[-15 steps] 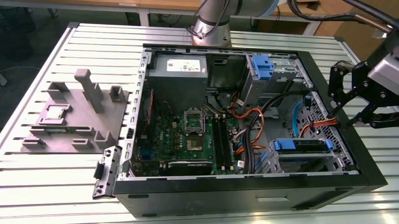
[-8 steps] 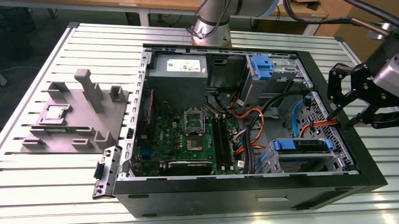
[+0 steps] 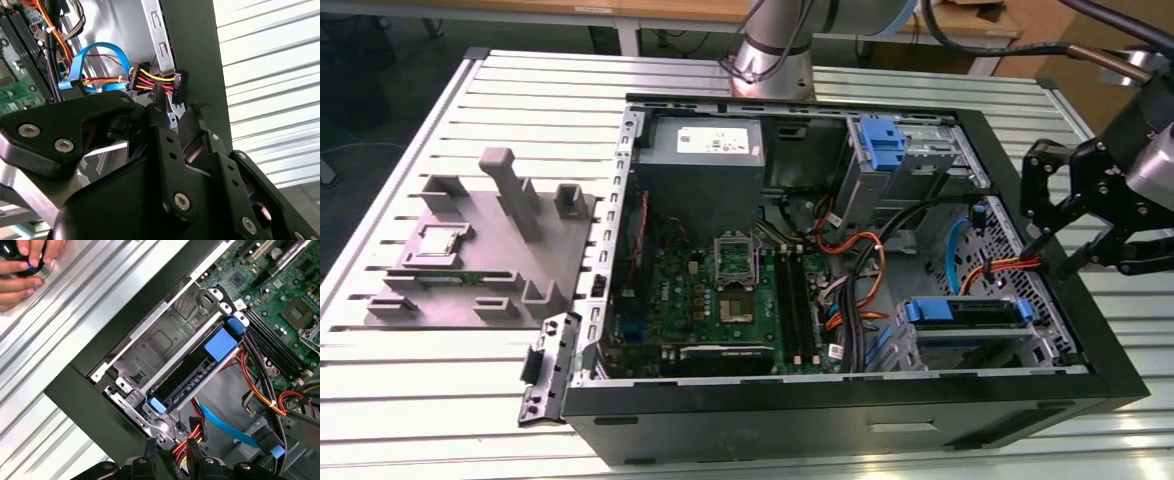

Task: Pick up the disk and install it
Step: 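Insert the first disk wire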

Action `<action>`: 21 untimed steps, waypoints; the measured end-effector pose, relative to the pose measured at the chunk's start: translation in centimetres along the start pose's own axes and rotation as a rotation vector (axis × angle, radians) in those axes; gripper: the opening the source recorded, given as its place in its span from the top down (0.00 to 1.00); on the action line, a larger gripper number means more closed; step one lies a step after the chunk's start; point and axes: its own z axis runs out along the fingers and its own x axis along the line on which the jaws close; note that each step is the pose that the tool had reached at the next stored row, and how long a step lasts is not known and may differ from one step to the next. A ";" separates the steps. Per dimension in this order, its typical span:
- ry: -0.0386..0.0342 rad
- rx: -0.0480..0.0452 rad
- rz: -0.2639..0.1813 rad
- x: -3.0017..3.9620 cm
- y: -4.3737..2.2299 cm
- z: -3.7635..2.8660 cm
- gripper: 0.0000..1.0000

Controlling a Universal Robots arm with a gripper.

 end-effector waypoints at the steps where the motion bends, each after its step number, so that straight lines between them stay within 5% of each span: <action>1: -0.0001 0.0002 -0.016 0.00 0.00 0.02 0.63; 5: 0.0007 0.0020 -0.062 0.00 -0.01 0.12 0.63; 13: 0.0017 0.0035 -0.083 -0.41 -0.59 0.31 0.63; 21: 0.0099 0.0122 -0.206 -0.41 -0.58 0.64 0.63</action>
